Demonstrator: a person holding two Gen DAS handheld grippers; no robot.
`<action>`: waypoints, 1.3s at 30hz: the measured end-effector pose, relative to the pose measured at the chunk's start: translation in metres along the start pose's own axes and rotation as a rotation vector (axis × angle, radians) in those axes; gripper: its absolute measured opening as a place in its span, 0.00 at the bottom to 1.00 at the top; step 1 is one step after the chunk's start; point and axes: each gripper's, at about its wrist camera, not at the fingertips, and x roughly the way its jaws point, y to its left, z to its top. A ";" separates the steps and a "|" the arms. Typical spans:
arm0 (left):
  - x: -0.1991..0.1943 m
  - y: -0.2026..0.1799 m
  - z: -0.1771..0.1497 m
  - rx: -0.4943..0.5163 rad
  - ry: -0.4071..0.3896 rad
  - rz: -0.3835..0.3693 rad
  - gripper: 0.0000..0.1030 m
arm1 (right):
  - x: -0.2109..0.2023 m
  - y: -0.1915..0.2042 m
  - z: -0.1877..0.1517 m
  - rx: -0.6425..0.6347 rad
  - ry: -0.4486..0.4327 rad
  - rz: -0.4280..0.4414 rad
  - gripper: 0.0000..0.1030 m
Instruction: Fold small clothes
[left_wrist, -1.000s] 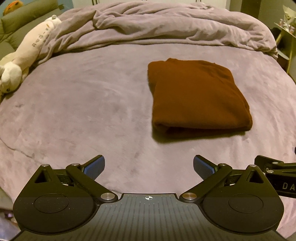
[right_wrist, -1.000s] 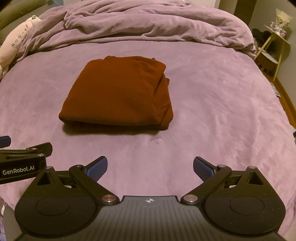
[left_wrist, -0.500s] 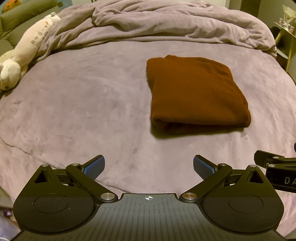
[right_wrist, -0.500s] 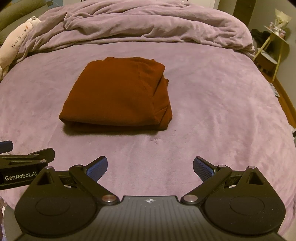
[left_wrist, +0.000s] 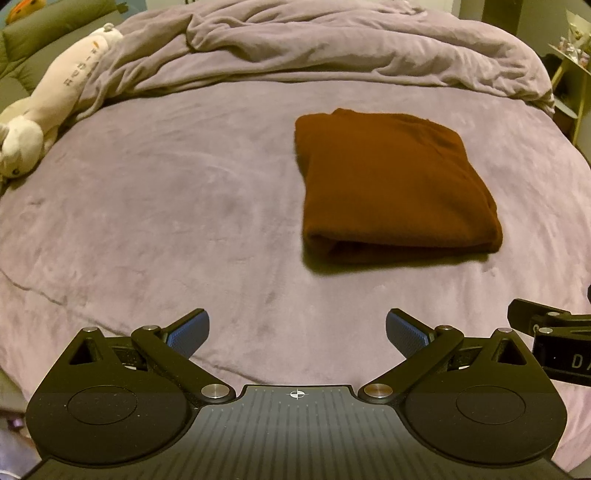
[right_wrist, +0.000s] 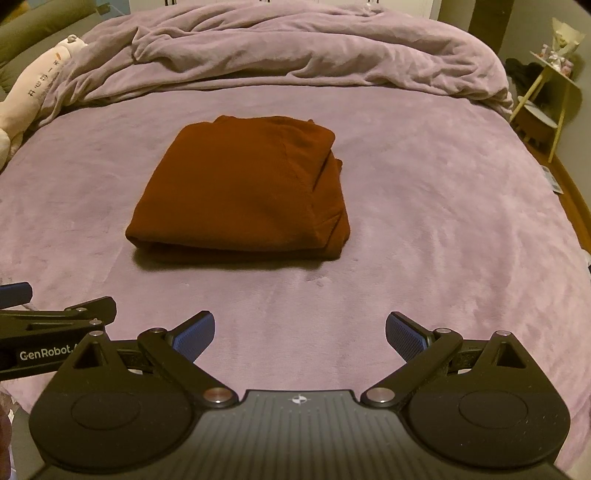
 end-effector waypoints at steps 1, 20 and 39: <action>0.000 0.000 0.000 -0.001 0.000 -0.001 1.00 | 0.000 0.000 0.000 0.003 -0.001 0.001 0.96; -0.001 -0.001 -0.002 0.007 0.001 -0.006 1.00 | -0.002 -0.002 -0.001 0.011 -0.008 0.010 0.96; -0.001 0.000 -0.001 -0.002 0.005 -0.011 1.00 | -0.004 0.001 -0.002 -0.001 -0.014 0.007 0.96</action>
